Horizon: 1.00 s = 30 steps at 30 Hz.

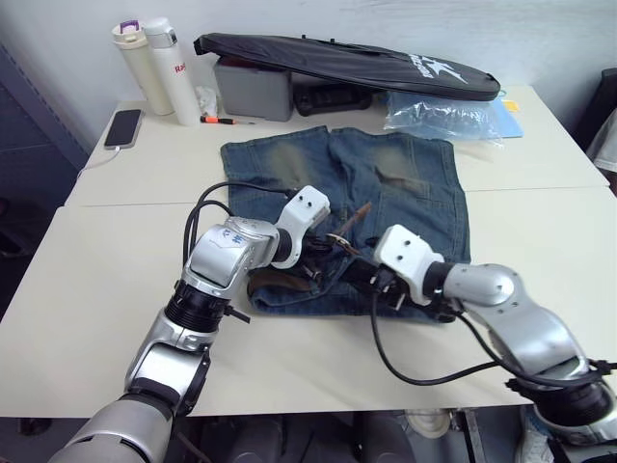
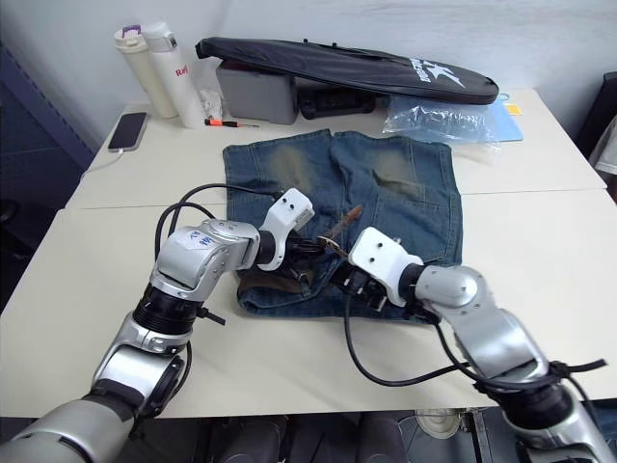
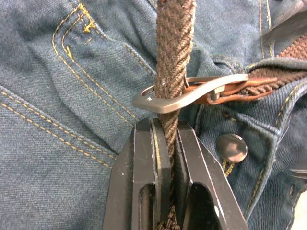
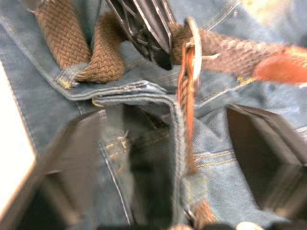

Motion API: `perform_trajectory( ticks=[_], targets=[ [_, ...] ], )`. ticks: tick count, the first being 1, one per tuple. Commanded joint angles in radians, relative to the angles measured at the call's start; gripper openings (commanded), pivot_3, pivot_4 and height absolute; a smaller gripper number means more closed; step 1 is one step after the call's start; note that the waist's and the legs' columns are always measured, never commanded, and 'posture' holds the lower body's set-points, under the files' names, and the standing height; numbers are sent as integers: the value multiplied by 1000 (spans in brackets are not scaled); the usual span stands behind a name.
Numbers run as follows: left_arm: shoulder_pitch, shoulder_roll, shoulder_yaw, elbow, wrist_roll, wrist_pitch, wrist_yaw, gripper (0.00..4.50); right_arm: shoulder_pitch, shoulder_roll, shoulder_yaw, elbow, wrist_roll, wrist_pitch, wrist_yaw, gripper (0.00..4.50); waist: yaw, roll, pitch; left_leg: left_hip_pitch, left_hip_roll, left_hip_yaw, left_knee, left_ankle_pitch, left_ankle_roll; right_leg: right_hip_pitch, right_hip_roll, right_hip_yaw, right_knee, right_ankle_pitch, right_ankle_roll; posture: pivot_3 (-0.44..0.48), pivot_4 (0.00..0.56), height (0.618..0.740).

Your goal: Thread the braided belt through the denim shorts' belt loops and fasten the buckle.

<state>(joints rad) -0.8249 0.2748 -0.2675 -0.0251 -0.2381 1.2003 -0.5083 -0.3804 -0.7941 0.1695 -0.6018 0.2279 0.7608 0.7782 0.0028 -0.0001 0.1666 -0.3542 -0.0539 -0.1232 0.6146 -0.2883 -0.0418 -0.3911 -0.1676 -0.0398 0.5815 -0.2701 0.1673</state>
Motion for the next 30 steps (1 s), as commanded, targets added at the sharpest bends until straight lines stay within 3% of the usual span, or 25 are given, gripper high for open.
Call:
perform_trajectory(
  ticks=[1, 7, 13, 20, 26, 29, 30],
  targets=[
    [-15, 3, -10, -17, -6, -25, -15, 0, -42, -80, -64, 4, 20, -131, 115, 4479, 1, -1, 1, 0, 0, 0, 0, 0, 0, 0, 0, 0, -1, 0, 0, 0, 150, 740],
    [-12, 2, -23, -34, -8, -50, -30, 0, -195, -124, -36, 237, -112, -353, 136, 4479, -1, -1, 1, 0, 0, 1, 0, 0, 0, 0, 0, 1, -3, 1, 0, 0, 150, 740],
    [-19, -18, -21, -11, -3, -83, -25, 0, -309, -99, 105, 539, -314, -666, 162, 4479, -2, -1, 1, -1, 0, 2, 0, 0, 0, 1, 0, 1, -4, 4, 2, 0, 150, 740],
    [-21, -24, -38, 2, 7, -117, -31, 0, -392, -42, 158, 711, -412, -869, 177, 4479, -3, -1, 0, -1, 0, 3, 0, 0, 0, 1, 0, 1, -6, 5, 2, 0, 150, 740],
    [-22, -24, -42, 5, 7, -125, -32, 0, -415, -40, 139, 756, -426, -936, 199, 4479, -2, -1, 0, -1, 0, 3, 0, 0, 0, 1, 0, 1, -6, 5, 2, 0, 150, 740],
    [-25, -24, -42, 12, 8, -132, -34, 0, -406, -35, 132, 742, -405, -937, 227, 3740, -2, -1, 0, -1, 0, 3, 0, 0, 0, 1, 0, 1, -6, 5, 2, 0, 150, 740],
    [-25, -24, -43, 13, 8, -134, -34, 0, -400, -23, 121, 732, -383, -915, 230, 3299, -3, -1, 0, -1, 0, 3, 0, 0, 0, 1, 0, 1, -6, 5, 2, 0, 150, 740]
  ],
)
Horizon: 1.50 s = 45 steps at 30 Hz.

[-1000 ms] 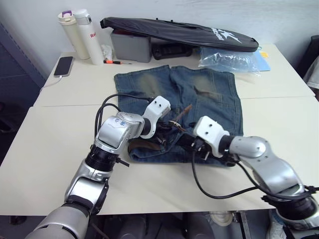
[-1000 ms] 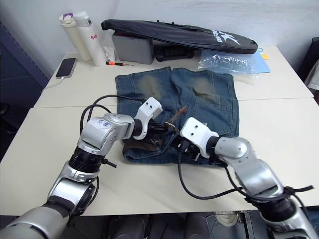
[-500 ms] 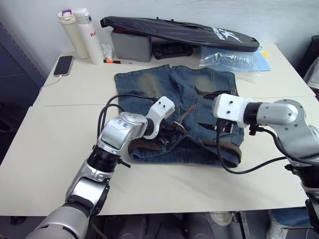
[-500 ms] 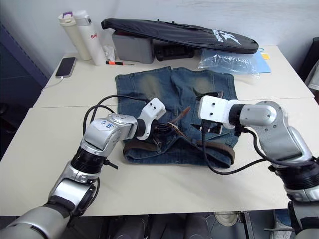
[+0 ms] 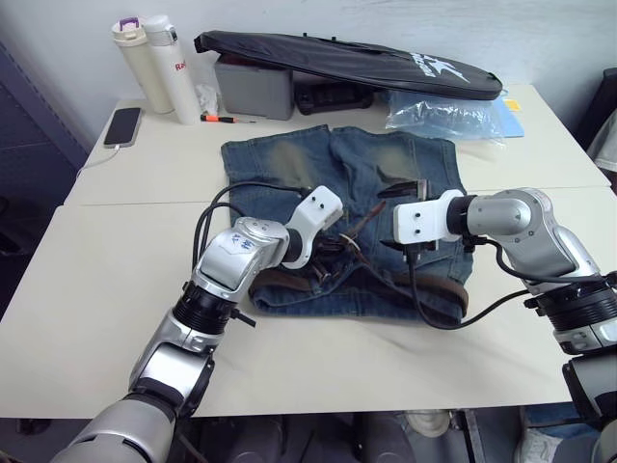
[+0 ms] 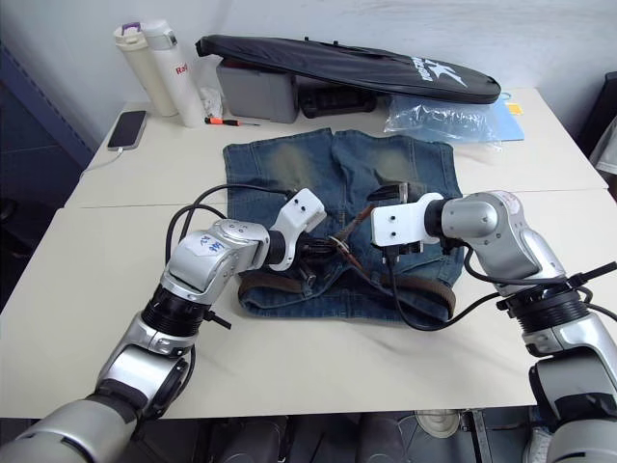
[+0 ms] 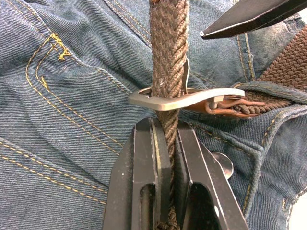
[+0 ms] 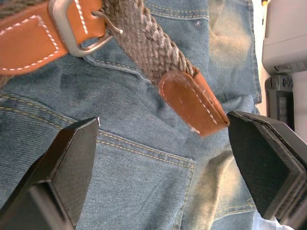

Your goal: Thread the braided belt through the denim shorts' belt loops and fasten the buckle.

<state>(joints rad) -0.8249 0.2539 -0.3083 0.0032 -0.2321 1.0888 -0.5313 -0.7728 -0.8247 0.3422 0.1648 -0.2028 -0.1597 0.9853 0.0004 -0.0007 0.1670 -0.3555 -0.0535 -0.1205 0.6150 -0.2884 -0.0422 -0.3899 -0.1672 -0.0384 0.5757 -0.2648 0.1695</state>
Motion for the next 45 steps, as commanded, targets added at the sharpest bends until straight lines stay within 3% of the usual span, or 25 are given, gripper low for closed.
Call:
perform_trajectory(
  ticks=[1, 7, 9, 11, 14, 19, 22, 27, 30, 34, 41, 45],
  targets=[
    [-26, -5, -3, -14, 3, -24, -11, 0, -4, 12, -56, -41, 57, 9, 27, 2797, 0, 0, 0, 0, 0, 0, 0, 0, 0, 0, 0, 0, 0, 0, 0, 0, 150, 740],
    [-27, -6, 3, -1, 2, -39, -16, 0, 20, 16, -67, -63, 56, 17, 41, 47, 0, 0, 0, 0, 0, 0, 0, 0, 0, 0, 0, 0, 0, 0, 0, 0, 150, 740],
    [-27, -1, 27, 0, -8, -46, -21, 0, 26, 11, -74, -67, 51, 22, 42, 11, 0, 0, 0, 0, 0, 0, 0, 0, 0, 0, 0, 0, 0, 0, 0, 0, 150, 740],
    [-26, 6, 80, 0, -34, -20, -21, 881, 32, 2, -85, -73, 53, 23, 44, 0, 0, 0, 0, 0, 0, 0, 0, 0, 0, 0, 0, 0, 0, 0, 0, 0, 150, 740],
    [-3, 119, 79, -24, -70, 4, -130, 2076, 64, -19, -123, -110, 76, 22, 39, 0, -4, 0, 0, 0, 0, 0, 0, 0, 0, 0, 0, 0, 0, 0, 0, 0, 150, 740],
    [15, 290, 107, 2, -92, -49, -256, 4455, 144, -51, -181, -194, 95, 12, 31, 0, -2, 1, 0, 0, 1, 1, -1, 0, 0, -1, 1, 1, 1, 0, 0, 0, 150, 740],
    [17, 331, 119, 11, -102, -76, -302, 4455, 168, -63, -210, -224, 90, -3, 15, 0, 0, 1, 0, 0, 1, 1, 0, 0, 0, 0, 1, 1, 1, 0, 0, 0, 150, 740],
    [-7, 310, 106, 48, -79, -109, -300, 4455, 142, -112, -248, -216, 61, -108, -15, 0, 4, 1, 0, 0, 0, 1, 0, 0, 0, 0, 1, 1, 1, 0, 0, 0, 150, 740],
    [-37, 262, 114, 73, -82, -117, -281, 4455, 51, -141, -250, -168, 31, -178, -28, 0, -1, 1, 0, 0, 0, 1, 0, 0, 0, 0, 1, 1, 1, 0, 0, 0, 150, 740],
    [-76, 208, 152, 100, -93, -134, -258, 4455, -21, -159, -230, -155, 68, -134, 49, 0, -2, 0, 0, 0, 1, 1, 0, 0, 0, 0, 1, 1, 1, 0, 0, 0, 150, 740],
    [-128, 64, 264, 65, -175, -100, -177, 4455, -26, -123, -190, -223, 91, 7, 111, 0, -2, 0, 0, 0, 1, 2, 0, 0, 0, 0, 1, 2, 0, 1, 0, 0, 150, 740],
    [-113, -26, 237, -10, -196, -31, -119, 4455, -13, -110, -183, -238, 79, 75, 122, 0, 3, 0, 0, 0, 1, 2, 2, 0, 0, 0, 1, 2, 0, 1, 1, 0, 150, 740]
  ],
)
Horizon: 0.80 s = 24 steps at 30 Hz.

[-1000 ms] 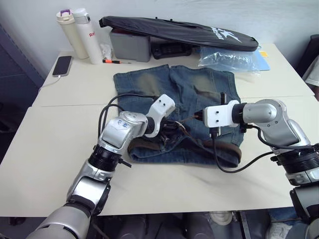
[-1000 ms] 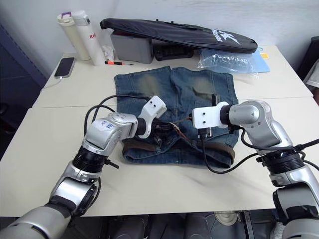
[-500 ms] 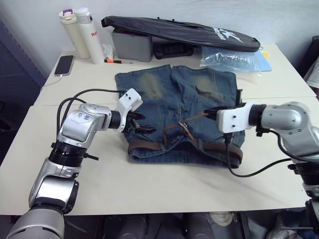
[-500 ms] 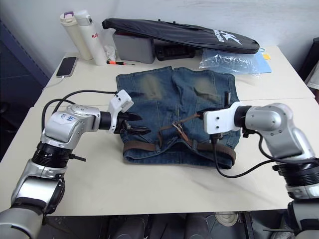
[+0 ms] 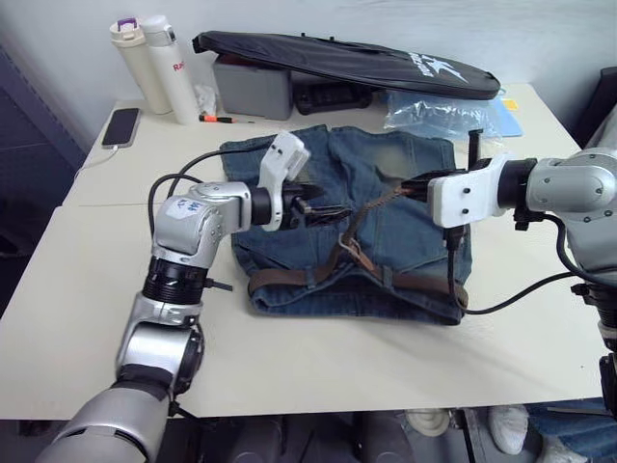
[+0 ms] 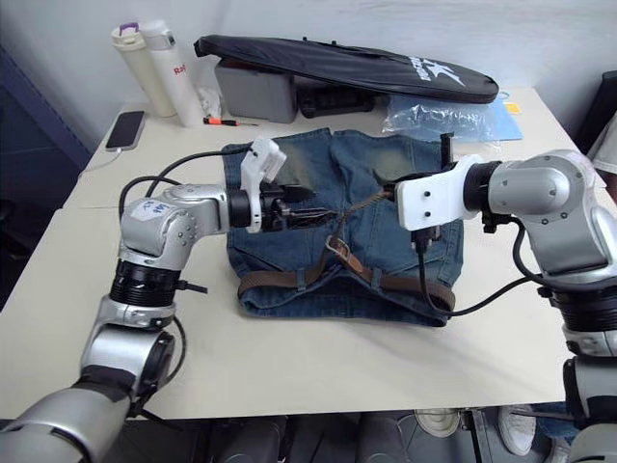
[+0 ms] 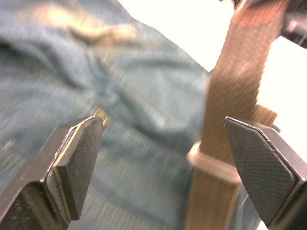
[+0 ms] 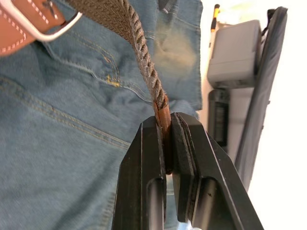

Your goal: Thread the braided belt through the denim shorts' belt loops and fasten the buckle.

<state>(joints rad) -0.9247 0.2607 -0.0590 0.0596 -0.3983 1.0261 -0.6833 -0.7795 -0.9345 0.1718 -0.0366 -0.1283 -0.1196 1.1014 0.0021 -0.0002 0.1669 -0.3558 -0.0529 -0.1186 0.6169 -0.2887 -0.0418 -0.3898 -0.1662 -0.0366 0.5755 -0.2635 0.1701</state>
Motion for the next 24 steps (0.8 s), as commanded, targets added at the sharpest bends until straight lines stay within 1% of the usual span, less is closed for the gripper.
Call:
perform_trajectory(
  ticks=[1, 3, 7, 10, 11, 12, 13, 14, 15, 16, 17, 20, 22, 23, 24],
  targets=[
    [-8, -53, -19, -73, -27, 43, 52, 4455, -4, 2, -11, -42, 4, 49, 7, 0, 1, 0, 0, 0, 0, 0, 0, 0, 0, 0, 0, 0, 0, 0, 0, 0, 150, 740],
    [0, -72, -48, -85, -12, 54, 78, 4455, 1, 3, -9, -51, 4, 67, 6, 0, 0, 0, 0, 0, 0, 0, 1, 0, 0, 0, 0, 0, 0, 0, 0, 0, 150, 740],
    [9, -71, -97, -90, 22, 42, 119, 4455, 10, 1, -11, -67, 4, 91, 6, 0, -4, 0, 0, 0, 0, 1, 0, 0, 0, 0, 0, 1, 0, 0, 0, 0, 150, 740],
    [1, -98, -78, -60, 25, 39, 164, 4455, 19, -1, -16, -77, 4, 106, 4, 0, -2, 0, 0, 0, 0, 1, 0, 0, 0, -1, 0, 1, 0, 0, 0, 0, 150, 740],
    [-1, -100, -83, -56, 28, 35, 168, 3932, 22, -2, -18, -82, 5, 111, 5, 0, -1, 0, 0, 0, 0, 1, 1, 0, 0, 0, 0, 1, 0, 0, 0, 0, 150, 740],
    [-4, -102, -94, -49, 35, 27, 172, 3798, 24, -3, -20, -88, 6, 117, 4, 0, -1, 0, 0, 0, 0, 1, 1, 0, 0, 0, 0, 1, 0, 0, 0, 0, 150, 740],
    [-7, -104, -103, -45, 39, 20, 174, 3217, 27, -3, -22, -95, 7, 124, 5, 0, -1, 0, 0, 0, 0, 1, 1, 0, 0, 0, 0, 1, 0, 0, 0, 0, 150, 740],
    [-9, -106, -107, -41, 41, 16, 175, 2926, 28, -3, -22, -99, 8, 128, 5, 0, 0, 0, 0, 0, 0, 1, 1, 0, 0, 0, 0, 1, 0, 0, 0, 0, 150, 740],
    [-10, -109, -108, -38, 41, 12, 175, 2499, 29, -3, -23, -102, 8, 132, 4, 0, 0, 0, 0, 0, 0, 1, 1, 0, 0, 0, 0, 1, 0, 0, 0, 0, 150, 740],
    [-12, -118, -98, -38, 32, 16, 176, 2044, 32, 0, -26, -109, 18, 154, 8, 0, 0, 0, 0, 0, 0, 1, 1, 0, 0, 0, 0, 1, 0, 1, 0, 0, 150, 740],
    [-14, -125, -90, -38, 26, 18, 176, 1681, 34, 2, -28, -113, 25, 169, 10, 0, 0, 0, 0, 0, 0, 1, 1, 0, 0, 0, 0, 1, 0, 1, 0, 0, 150, 740],
    [-23, -171, -17, -32, -31, 64, 189, 617, 42, 24, -36, -136, 48, 234, 0, 0, 0, 0, 0, 0, 0, 1, 1, 0, 0, 0, 0, 1, 0, 1, 0, 0, 150, 740],
    [-24, -187, 14, -27, -47, 93, 201, 0, 51, 36, -40, -160, 77, 296, 9, 906, 1, 0, 0, 0, 0, 1, 1, 0, 0, 0, 0, 1, 0, 1, 0, 0, 150, 740],
    [-22, -192, 27, -24, -50, 107, 208, 0, 56, 34, -42, -172, 83, 315, 15, 977, 0, 0, 0, 0, 0, 1, 1, 0, 0, 0, 0, 1, 0, 1, 0, 0, 150, 740],
    [-20, -193, 38, -22, -52, 118, 215, 0, 60, 30, -48, -182, 88, 327, 17, 1700, 0, 0, 0, 0, 0, 1, 1, 0, 0, 0, 0, 1, 0, 1, 0, 0, 150, 740]
  ],
)
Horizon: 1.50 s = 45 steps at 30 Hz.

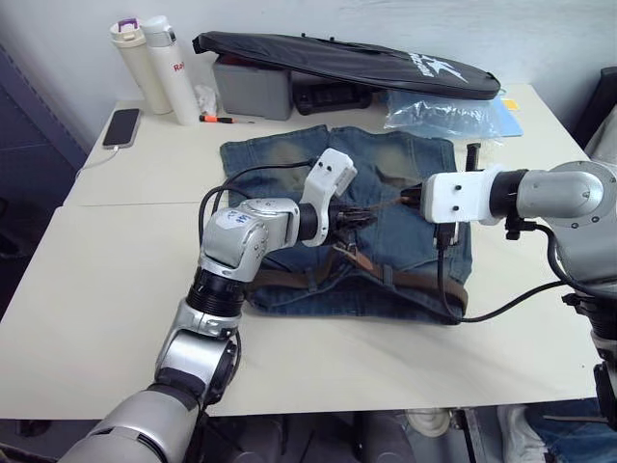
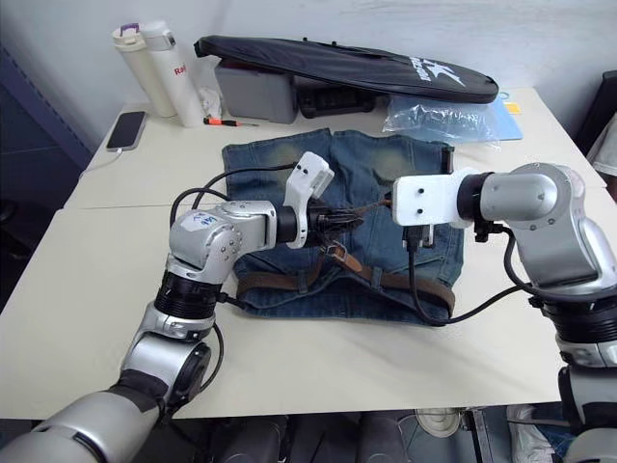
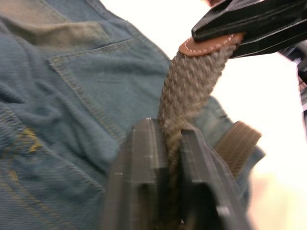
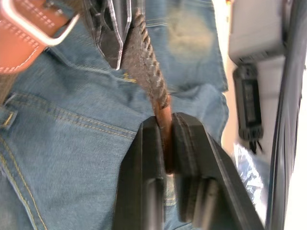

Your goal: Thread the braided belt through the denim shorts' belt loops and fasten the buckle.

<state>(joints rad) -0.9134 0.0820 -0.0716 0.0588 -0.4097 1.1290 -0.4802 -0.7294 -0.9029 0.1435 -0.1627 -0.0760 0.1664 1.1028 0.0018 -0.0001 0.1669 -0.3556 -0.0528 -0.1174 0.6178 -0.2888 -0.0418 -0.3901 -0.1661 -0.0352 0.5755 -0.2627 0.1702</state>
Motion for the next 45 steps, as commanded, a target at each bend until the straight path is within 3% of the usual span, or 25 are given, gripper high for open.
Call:
perform_trajectory(
  ticks=[1, 7, 13, 16, 19, 22, 24, 36, 45],
  targets=[
    [-27, -16, 67, -18, -45, 30, 22, 0, 17, -10, -32, -66, 46, 57, 19, 1859, 0, 0, 0, 0, 0, 0, 0, 0, 0, 0, 0, 0, 0, 0, 0, 0, 150, 740],
    [-9, -50, 232, -4, -106, 145, 114, 0, 78, -42, -178, -158, 213, 297, 24, 4478, 5, 0, 0, 0, 0, 0, 1, 0, 0, 0, 0, 0, 0, 0, 0, 0, 150, 740],
    [-8, -117, 431, 0, -145, 268, 245, 0, 109, -9, -267, -234, 380, 542, -29, 4478, 7, 0, 0, 0, 0, 0, 2, -1, 1, 0, 0, 0, 0, 1, 0, 0, 150, 740],
    [-29, -191, 574, -1, -167, 331, 332, 0, 132, 53, -249, -253, 434, 603, -79, 3737, 7, -1, 0, 0, 0, 0, 3, -1, 1, 1, 0, 0, 0, 1, 0, 0, 150, 740],
    [-40, -249, 660, -30, -184, 384, 386, 0, 144, 135, -211, -234, 462, 647, -139, 2298, 9, -2, 0, 0, 0, 0, 3, -2, 0, 1, 1, 0, 0, 1, 0, 0, 150, 740],
    [-21, -276, 650, -70, -171, 404, 424, 0, 147, 212, -204, -200, 509, 695, -182, 721, 11, -2, 0, -1, 0, 0, 4, -2, 0, 0, 1, 0, 1, 1, 0, 0, 150, 740],
    [-16, -302, 667, -89, -172, 408, 451, 0, 150, 243, -188, -183, 529, 705, -188, 31, 13, -2, 0, 0, 0, 0, 4, -2, 0, 1, 1, 0, 0, 1, 0, 0, 150, 740],
    [-1, -376, 740, -148, -207, 423, 545, 0, 129, 376, -20, -33, 510, 631, -176, 31, 11, -2, 0, 0, 1, 1, 4, -2, -1, 0, 2, 1, 1, 1, 0, 0, 150, 740],
    [21, -419, 730, -152, -244, 437, 566, 0, 44, 365, -47, 37, 538, 635, -150, 31, 8, -2, 0, 0, 1, 1, 4, -2, -1, 0, 2, 1, 1, 1, 0, 0, 150, 740]
  ],
)
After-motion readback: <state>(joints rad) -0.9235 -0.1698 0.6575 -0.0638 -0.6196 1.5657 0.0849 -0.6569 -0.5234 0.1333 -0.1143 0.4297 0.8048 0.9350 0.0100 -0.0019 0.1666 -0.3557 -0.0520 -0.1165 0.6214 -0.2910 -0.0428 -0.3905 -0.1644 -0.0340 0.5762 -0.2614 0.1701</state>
